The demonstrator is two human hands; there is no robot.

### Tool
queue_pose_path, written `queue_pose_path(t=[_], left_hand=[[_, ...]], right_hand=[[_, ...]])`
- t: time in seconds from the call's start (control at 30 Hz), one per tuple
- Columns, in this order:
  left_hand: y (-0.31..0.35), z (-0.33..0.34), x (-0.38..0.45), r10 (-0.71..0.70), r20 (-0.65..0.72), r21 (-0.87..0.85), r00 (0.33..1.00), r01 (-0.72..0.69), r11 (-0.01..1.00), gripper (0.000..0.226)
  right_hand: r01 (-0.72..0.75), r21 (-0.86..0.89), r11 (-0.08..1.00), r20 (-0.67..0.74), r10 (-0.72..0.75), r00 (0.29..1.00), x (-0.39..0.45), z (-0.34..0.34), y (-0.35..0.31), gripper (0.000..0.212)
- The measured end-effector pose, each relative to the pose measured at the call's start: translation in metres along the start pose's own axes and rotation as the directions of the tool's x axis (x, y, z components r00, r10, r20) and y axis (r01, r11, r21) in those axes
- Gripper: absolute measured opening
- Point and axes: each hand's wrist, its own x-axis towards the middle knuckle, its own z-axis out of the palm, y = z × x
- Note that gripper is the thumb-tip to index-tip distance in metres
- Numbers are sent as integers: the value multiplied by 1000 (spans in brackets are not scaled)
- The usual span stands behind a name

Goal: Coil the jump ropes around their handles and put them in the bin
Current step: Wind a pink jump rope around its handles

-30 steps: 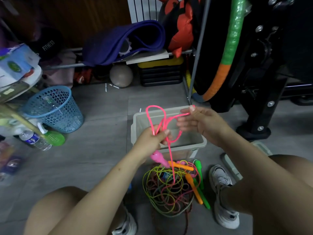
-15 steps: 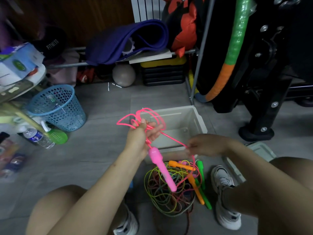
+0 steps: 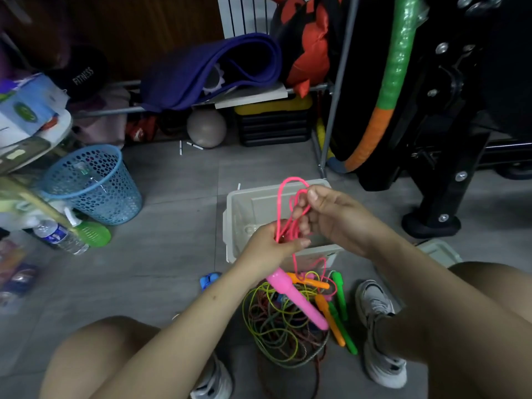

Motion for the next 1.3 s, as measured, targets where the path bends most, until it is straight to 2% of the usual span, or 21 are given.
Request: queue_pose_path(t=[0.1,0.2,0.27,0.3,0.37,0.43,0.47,0.57,0.6,0.63,0.7,0.77,0.8,0.83,0.87,0.93,0.97,1.03,1.1,1.17,1.3], left_hand=[[2,-2,3,-29,-50,26,998,30,999,15],[3,-9,8,-145,-99,-114,984,134,984,13],[2,-13,12,-232,-149,-262,961,188,946,20],[2,-15,14,-262,-157,-361,952,192,913,24],[8,-20,16,-270,-111,-590,957,155,793,28],[17,-25,15,-242,-52,-715,969,133,686,31],[22,-26,14,-235,-36,-739,971,133,661,33],[25,-34,14,-250,-60,-772,966,114,625,34],[25,-37,14,-255,-90,-795,963,84,601,34],[24,-41,15,-262,-123,-824,957,48,564,34],[23,-49,18,-273,-202,-858,941,-36,513,35],[21,-58,21,-250,-314,-802,916,-115,586,34],[19,-61,22,-230,-363,-754,903,-139,642,34],[16,-63,22,-215,-401,-699,891,-145,701,34],[14,-63,22,-206,-427,-634,880,-129,763,34],[6,-59,20,-204,-450,-451,869,-24,892,33],[2,-56,20,-198,-434,-366,879,29,930,30],[-2,-48,15,-155,-318,-299,935,57,953,20],[-2,-37,10,-105,-139,-313,985,57,948,20],[0,-25,5,-84,7,-259,996,83,962,27],[1,-3,-2,-31,6,-60,999,31,998,33]], right_hand=[[41,-131,991,-158,-62,985,2,1,-2,18],[21,-412,911,-307,-160,938,3,0,-8,17],[-104,-486,868,-395,-112,912,-1,-1,-10,23],[-221,-489,844,-422,-7,907,-4,-1,-11,32],[-474,-536,698,-374,307,875,-9,-2,-10,46],[-522,-648,554,-253,490,834,-13,-1,4,40],[-485,-663,570,-187,502,845,-14,3,13,36],[-422,-507,751,-6,487,874,-14,7,34,23],[-425,-534,731,2,503,864,-14,5,35,15],[-398,-637,660,-12,508,862,-12,-2,35,13],[-267,-915,304,-82,508,857,-8,-18,26,19],[-141,-990,-28,-132,564,815,-5,-31,19,17],[-124,-988,-89,-152,588,794,-6,-33,14,18],[-157,-985,-70,-167,599,783,-8,-34,9,20],[-234,-971,51,-162,581,798,-11,-31,2,22],[-307,-822,480,-101,408,908,-12,-23,-7,23],[-252,-689,680,-89,267,960,-11,-18,-12,22],[-73,-449,890,-114,24,993,-8,-8,-19,20],[30,-284,958,-176,-82,981,-3,-3,-19,19],[52,-151,987,-197,-81,977,1,0,-18,19],[42,1,999,-152,-41,987,4,4,-12,22]])
